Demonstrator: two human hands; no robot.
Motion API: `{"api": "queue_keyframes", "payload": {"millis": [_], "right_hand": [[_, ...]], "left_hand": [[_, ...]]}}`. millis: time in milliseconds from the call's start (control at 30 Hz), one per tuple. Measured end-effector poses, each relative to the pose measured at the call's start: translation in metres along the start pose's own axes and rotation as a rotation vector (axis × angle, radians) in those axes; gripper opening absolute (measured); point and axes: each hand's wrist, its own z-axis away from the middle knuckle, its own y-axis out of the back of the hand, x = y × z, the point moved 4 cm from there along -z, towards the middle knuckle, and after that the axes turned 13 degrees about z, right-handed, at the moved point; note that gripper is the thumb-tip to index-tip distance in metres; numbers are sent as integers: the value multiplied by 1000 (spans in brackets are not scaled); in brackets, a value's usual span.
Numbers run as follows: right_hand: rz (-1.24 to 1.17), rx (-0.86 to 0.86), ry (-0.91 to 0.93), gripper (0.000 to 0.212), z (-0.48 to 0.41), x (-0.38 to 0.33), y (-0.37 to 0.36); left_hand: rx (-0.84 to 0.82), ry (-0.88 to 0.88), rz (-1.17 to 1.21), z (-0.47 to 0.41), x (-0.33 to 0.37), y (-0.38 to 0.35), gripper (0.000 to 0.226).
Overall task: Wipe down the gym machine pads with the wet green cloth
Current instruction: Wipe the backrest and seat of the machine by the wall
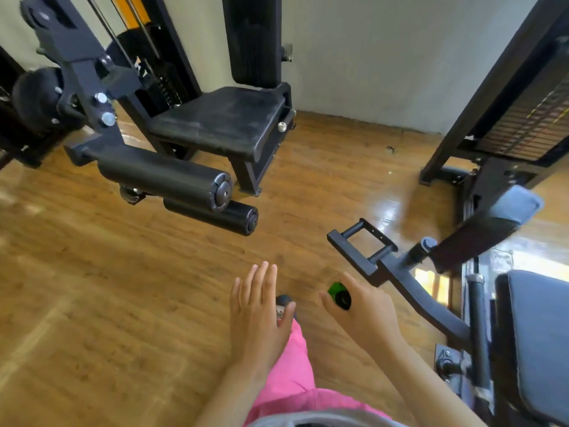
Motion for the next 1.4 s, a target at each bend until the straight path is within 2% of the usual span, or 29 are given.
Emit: {"api": "queue_keyframes", "payload": {"millis": [233,433,567,733,900,1100,1400], "right_hand": [[55,49,-40,29,-161,-19,-2],[12,149,-90,30,-273,-37,15],[12,173,-121,27,-339,-22,20],[19,114,-108,29,-440,-2,29],[15,106,-43,30,-532,6,53],[2,87,-57,33,-617,8,52],[11,157,-76,36,-736,-8,60]], "left_hand": [[65,-51,12,-167,-46,16,64],[33,-125,-70,-294,-72,30,65],[-7,-153,-73,-355,-64,16,63],[-22,-103,-54,-438,-50,-7,63],[63,-67,-40,-526,-42,6,63],[96,7,-10,-607,-47,7,64],[116,-76,-27,-741,-77,22,63]]}}
